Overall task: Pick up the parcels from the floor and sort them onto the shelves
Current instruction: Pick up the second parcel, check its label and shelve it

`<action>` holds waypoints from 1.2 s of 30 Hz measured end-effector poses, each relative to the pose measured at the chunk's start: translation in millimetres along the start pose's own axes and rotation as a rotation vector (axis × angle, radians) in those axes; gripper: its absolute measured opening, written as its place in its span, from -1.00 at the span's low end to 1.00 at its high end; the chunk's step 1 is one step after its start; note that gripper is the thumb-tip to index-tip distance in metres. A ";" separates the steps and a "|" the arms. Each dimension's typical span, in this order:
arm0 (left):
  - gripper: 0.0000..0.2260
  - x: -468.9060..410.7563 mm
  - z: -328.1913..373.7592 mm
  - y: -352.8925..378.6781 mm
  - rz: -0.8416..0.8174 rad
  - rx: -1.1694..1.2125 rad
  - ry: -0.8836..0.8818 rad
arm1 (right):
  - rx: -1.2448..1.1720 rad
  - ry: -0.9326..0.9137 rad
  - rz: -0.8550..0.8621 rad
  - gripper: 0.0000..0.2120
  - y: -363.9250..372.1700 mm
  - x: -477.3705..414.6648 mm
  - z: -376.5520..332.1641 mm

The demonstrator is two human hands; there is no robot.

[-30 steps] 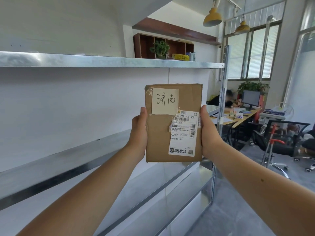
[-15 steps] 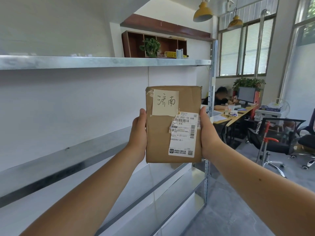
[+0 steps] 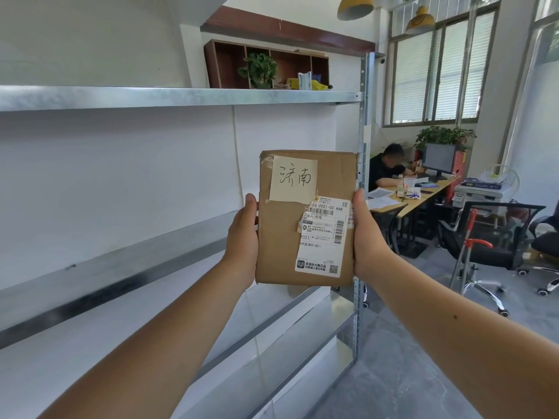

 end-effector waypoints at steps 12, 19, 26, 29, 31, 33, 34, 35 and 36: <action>-0.56 -54.4 31.6 50.8 -0.259 -0.377 0.053 | -0.004 0.007 0.091 -0.09 -44.5 -64.9 14.7; -0.51 -129.9 67.8 74.7 -0.136 -0.532 0.110 | -0.099 0.017 0.037 -0.23 -52.8 -130.8 28.2; -0.78 -232.4 100.9 83.1 -0.144 -0.753 0.233 | -0.140 0.054 -0.005 -0.22 -37.1 -209.1 50.8; -0.72 -274.7 103.9 85.9 -0.114 -0.864 0.309 | -0.116 0.061 -0.044 0.02 -36.8 -235.3 60.5; -0.60 -299.7 102.9 89.5 -0.067 -0.953 0.353 | -0.095 0.066 -0.056 0.00 -37.6 -249.3 64.1; -0.53 -322.0 102.0 94.4 0.009 -1.071 0.394 | -0.060 0.080 -0.056 0.06 -38.1 -264.8 67.0; -0.55 -332.6 101.3 98.0 0.029 -1.126 0.406 | -0.036 0.091 -0.051 0.12 -36.7 -273.2 67.7; -0.58 -342.1 100.4 101.9 0.041 -1.169 0.416 | -0.020 0.106 -0.046 0.20 -35.5 -280.8 68.2; -0.58 -350.8 99.3 106.1 0.050 -1.196 0.428 | -0.008 0.119 -0.033 0.27 -35.0 -288.3 68.7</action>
Point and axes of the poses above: each hand's wrist, its own x-axis away from the middle knuckle, its own y-axis out of the palm, z = x × y, the point moved 1 cm from there along -x, towards the middle knuckle, and after that the axes turned 11 degrees about -y, right-handed, at the moved point
